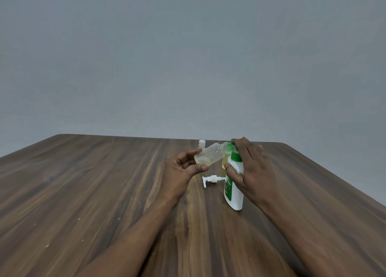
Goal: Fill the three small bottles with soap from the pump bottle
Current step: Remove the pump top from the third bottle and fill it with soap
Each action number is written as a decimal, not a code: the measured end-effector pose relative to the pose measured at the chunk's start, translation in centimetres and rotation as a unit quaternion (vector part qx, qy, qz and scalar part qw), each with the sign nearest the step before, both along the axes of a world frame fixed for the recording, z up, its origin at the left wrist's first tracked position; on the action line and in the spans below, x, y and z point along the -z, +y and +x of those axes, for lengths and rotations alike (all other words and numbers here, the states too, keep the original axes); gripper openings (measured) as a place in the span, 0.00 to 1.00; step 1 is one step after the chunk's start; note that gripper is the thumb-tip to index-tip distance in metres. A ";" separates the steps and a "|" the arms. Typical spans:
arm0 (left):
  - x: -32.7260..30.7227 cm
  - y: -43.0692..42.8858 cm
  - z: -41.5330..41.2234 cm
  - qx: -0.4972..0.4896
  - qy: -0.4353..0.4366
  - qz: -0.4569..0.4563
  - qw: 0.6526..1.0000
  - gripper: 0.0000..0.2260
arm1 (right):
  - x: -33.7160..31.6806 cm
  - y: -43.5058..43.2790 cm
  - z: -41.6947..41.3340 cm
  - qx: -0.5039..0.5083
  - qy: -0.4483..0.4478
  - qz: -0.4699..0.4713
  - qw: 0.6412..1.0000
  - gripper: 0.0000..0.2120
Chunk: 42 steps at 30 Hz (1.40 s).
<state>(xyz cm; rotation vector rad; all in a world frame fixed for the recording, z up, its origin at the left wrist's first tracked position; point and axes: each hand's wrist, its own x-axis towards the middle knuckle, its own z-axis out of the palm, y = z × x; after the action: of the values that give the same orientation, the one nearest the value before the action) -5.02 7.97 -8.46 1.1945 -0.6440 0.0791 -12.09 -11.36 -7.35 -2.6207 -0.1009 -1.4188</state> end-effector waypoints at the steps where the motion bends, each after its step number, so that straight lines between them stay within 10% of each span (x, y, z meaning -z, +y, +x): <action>1: 0.0 0.0 0.0 0.002 -0.001 0.001 1.000 0.21 | 0.0 0.0 -0.1 -0.004 -0.002 0.002 1.000 0.30; 42: 0.1 -0.2 -0.2 0.004 0.006 -0.002 1.000 0.21 | -0.2 0.2 -0.2 -0.010 0.009 0.018 1.000 0.27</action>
<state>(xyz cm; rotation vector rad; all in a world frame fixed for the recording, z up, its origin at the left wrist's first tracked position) -5.23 7.79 -8.51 1.1866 -0.6381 0.0658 -12.26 -11.15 -7.15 -2.5954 -0.0991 -1.3786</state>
